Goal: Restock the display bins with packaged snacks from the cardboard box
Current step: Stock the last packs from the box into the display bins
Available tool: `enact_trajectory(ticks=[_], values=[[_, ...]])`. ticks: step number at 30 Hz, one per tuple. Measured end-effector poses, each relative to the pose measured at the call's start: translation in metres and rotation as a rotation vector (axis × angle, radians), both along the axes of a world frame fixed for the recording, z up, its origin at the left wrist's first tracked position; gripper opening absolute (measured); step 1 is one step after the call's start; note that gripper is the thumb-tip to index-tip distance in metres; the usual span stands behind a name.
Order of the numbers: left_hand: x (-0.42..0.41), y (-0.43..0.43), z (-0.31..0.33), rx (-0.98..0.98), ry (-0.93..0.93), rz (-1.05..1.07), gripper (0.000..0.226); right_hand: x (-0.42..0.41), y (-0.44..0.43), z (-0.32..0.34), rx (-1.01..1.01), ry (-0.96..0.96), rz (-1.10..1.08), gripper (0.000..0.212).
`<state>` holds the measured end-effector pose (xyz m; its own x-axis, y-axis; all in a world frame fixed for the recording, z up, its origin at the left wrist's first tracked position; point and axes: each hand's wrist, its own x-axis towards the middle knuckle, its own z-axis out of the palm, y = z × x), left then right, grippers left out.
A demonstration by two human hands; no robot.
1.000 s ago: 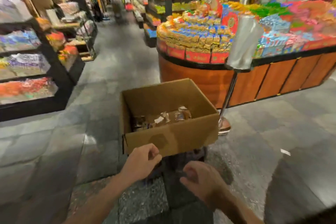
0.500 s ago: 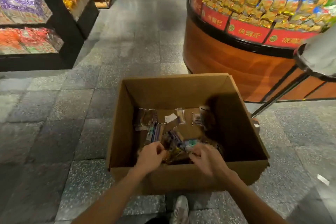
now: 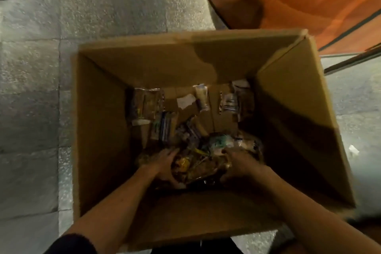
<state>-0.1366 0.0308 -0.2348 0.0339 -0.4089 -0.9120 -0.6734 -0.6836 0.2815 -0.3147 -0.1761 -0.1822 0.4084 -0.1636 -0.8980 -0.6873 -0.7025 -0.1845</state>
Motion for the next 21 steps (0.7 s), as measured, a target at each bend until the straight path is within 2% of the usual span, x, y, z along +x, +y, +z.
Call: enact_trajectory(ticks=[3, 6, 9, 13, 16, 18, 21], values=[[-0.005, 0.001, -0.021, 0.080, 0.083, -0.142, 0.143, 0.016, 0.015, -0.025, 0.116, 0.030, 0.150, 0.128], [-0.006, -0.001, -0.031, 0.063, 0.087, -0.231, 0.146, 0.024, 0.029, -0.048, 0.133, 0.033, 0.345, 0.135], [0.000, 0.002, -0.038, -0.051, 0.029, -0.275, 0.128, 0.026, 0.028, -0.060, 0.090, 0.002, 0.483, 0.113], [0.008, 0.010, -0.048, -0.114, -0.014, -0.193, 0.105, 0.024, 0.012, -0.064, 0.070, -0.024, 0.432, 0.068], [0.008, 0.012, -0.049, -0.118, -0.069, -0.067, 0.099, 0.023, 0.010, -0.062, -0.019, -0.008, 0.468, 0.061], [0.004, 0.017, -0.053, -0.121, -0.099, -0.039, 0.109, 0.025, 0.016, -0.062, -0.099, -0.022, 0.551, 0.061], [-0.002, 0.022, -0.059, -0.107, -0.125, -0.107, 0.125, 0.025, 0.025, -0.066, -0.110, -0.048, 0.586, 0.066]])
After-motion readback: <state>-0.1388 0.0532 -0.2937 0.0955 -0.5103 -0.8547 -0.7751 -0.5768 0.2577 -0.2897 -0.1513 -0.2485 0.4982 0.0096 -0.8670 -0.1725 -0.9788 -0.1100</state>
